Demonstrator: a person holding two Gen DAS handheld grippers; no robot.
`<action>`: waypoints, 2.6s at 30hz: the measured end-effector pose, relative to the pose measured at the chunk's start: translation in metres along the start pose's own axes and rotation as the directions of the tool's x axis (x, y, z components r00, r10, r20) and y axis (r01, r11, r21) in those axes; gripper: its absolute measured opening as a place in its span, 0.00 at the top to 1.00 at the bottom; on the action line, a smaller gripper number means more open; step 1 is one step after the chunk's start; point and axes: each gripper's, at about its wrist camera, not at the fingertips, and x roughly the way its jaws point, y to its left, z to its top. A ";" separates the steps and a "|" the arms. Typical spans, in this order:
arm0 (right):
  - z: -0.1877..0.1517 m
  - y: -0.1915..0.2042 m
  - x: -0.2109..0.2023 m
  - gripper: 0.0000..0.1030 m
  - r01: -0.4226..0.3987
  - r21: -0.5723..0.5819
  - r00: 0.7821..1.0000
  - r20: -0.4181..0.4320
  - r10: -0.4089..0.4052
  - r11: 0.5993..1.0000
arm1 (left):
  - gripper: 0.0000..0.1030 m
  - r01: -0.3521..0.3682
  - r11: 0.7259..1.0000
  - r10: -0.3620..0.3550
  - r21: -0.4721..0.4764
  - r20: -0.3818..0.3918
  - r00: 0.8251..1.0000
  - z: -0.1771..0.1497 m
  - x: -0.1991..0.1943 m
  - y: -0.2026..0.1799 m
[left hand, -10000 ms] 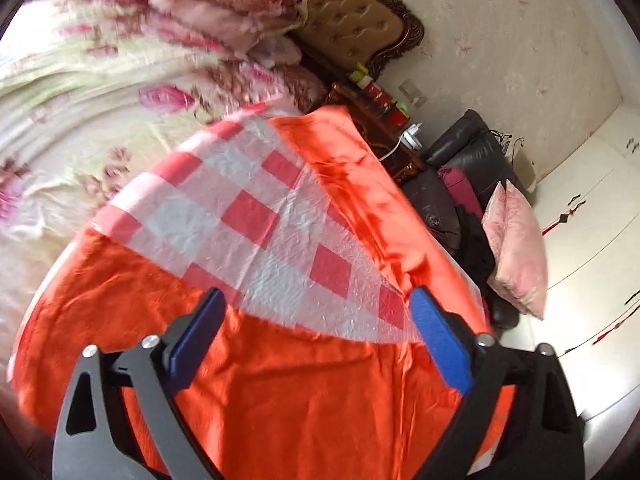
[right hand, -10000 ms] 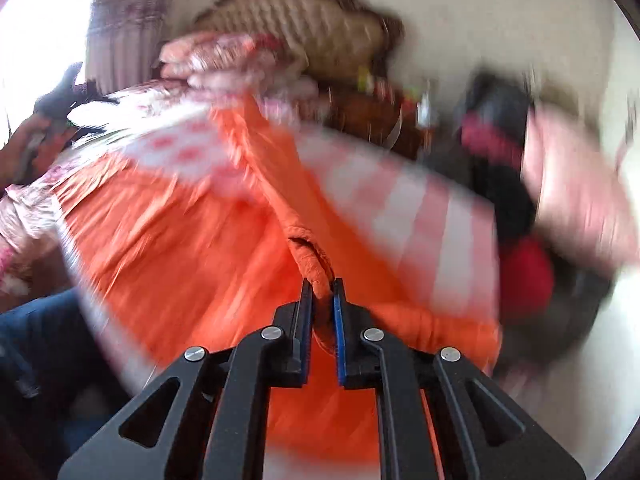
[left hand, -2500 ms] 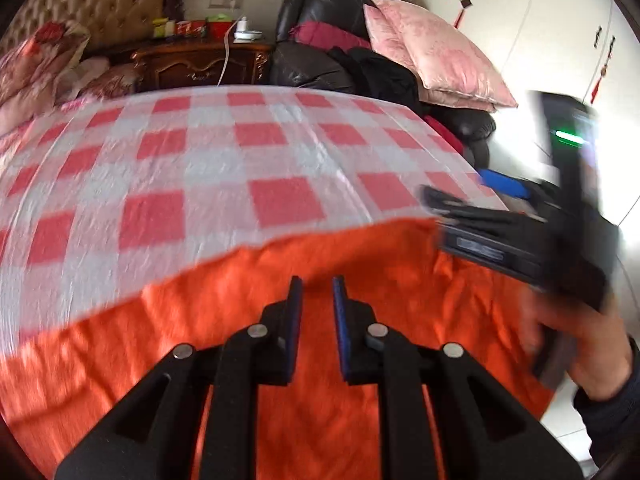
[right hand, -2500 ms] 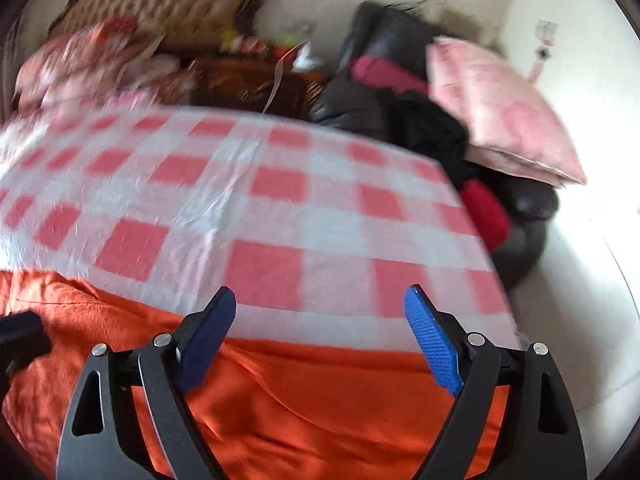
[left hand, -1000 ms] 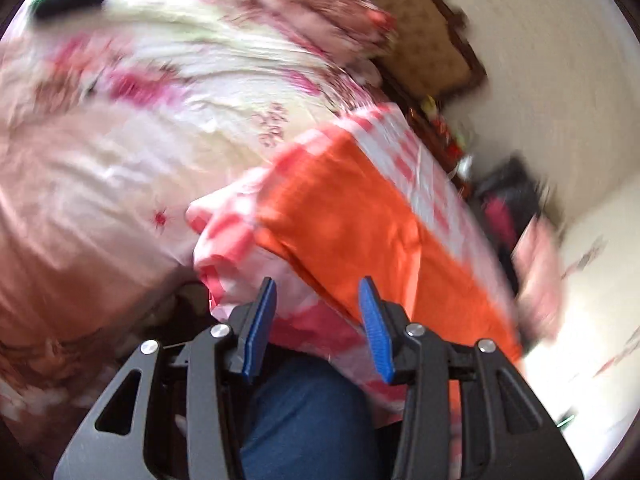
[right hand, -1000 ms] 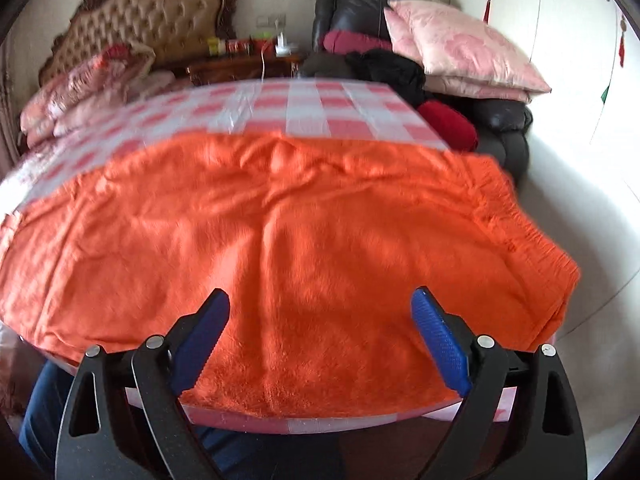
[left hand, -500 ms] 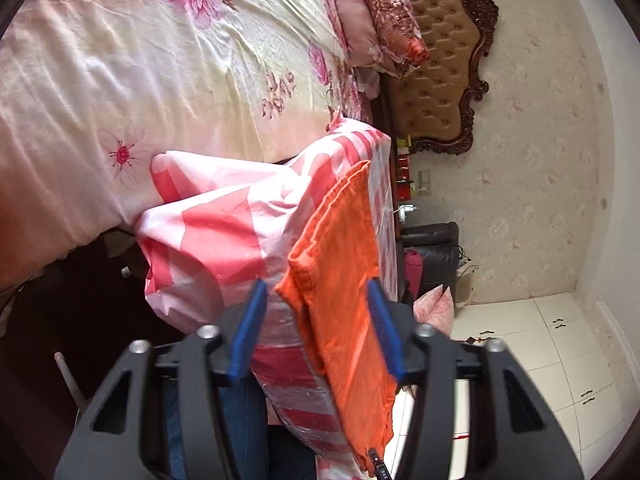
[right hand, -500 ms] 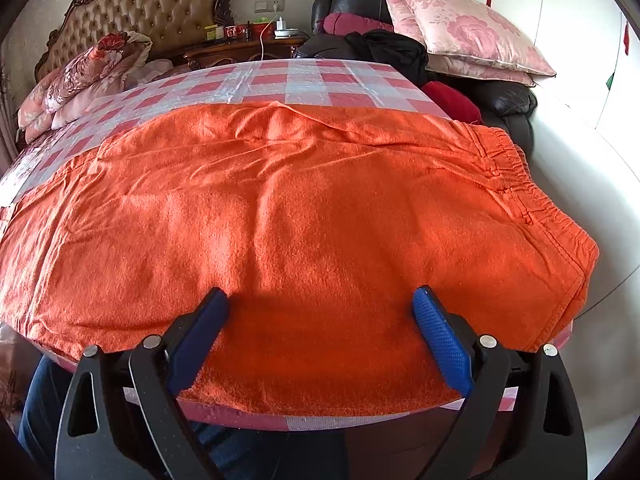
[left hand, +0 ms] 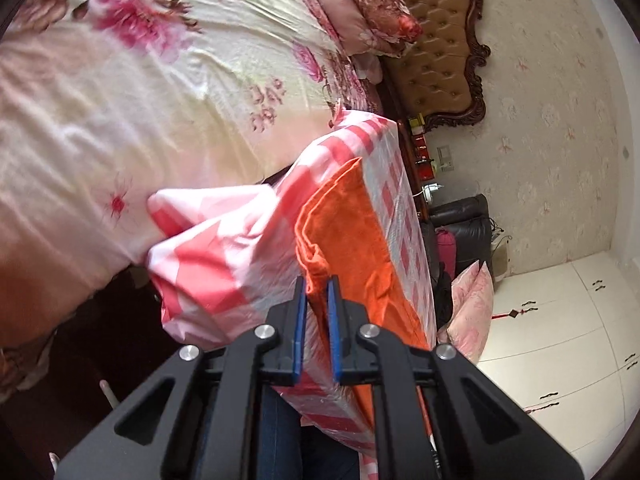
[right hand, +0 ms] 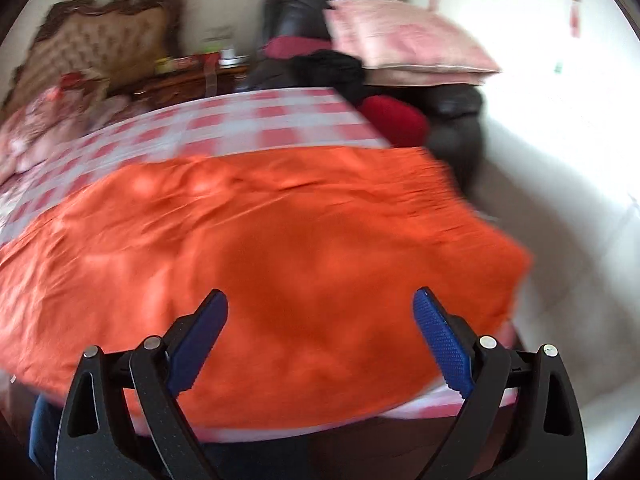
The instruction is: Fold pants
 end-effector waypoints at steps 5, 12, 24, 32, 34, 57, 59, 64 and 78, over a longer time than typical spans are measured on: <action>0.007 -0.007 0.032 0.14 0.033 0.005 0.996 -0.083 -0.033 0.999 | 0.91 0.013 1.000 -0.013 -0.006 0.014 1.000 0.012 -0.001 0.000; 0.013 0.048 0.035 0.14 -0.050 -0.092 0.997 -0.064 0.045 0.994 | 0.91 0.065 0.995 -0.060 -0.081 0.063 0.996 0.047 -0.013 0.033; 0.010 0.047 0.032 0.14 -0.045 -0.075 0.996 -0.083 0.039 0.996 | 0.43 0.214 0.936 -0.216 -0.278 0.020 0.976 0.052 0.007 0.096; 0.010 0.047 0.032 0.14 -0.046 -0.077 0.995 -0.092 0.039 0.996 | 0.52 0.359 0.874 -0.388 -0.327 -0.028 0.921 0.049 0.037 0.104; 0.010 0.048 0.032 0.14 -0.043 -0.078 0.995 -0.091 0.036 0.996 | 0.57 0.391 0.874 -0.421 -0.289 -0.047 0.906 0.056 0.041 0.092; 0.002 0.152 -0.021 0.17 -0.321 -0.338 0.947 -0.147 0.287 0.885 | 0.93 -0.387 0.834 0.365 0.393 0.132 0.922 0.062 0.005 -0.101; -0.008 0.162 -0.010 0.17 -0.327 -0.361 0.941 -0.205 0.268 0.873 | 0.93 -0.451 0.760 0.416 0.468 0.184 0.891 0.054 0.006 -0.134; -0.007 0.148 -0.005 0.16 -0.400 -0.247 0.910 -0.221 0.350 0.883 | 0.93 -0.509 0.450 0.396 0.734 0.347 0.850 -0.024 0.042 -0.260; 0.004 0.098 0.008 0.14 -0.425 -0.067 0.889 -0.221 0.402 0.903 | 0.94 -0.182 0.420 0.231 0.889 0.089 0.969 -0.123 0.107 -0.303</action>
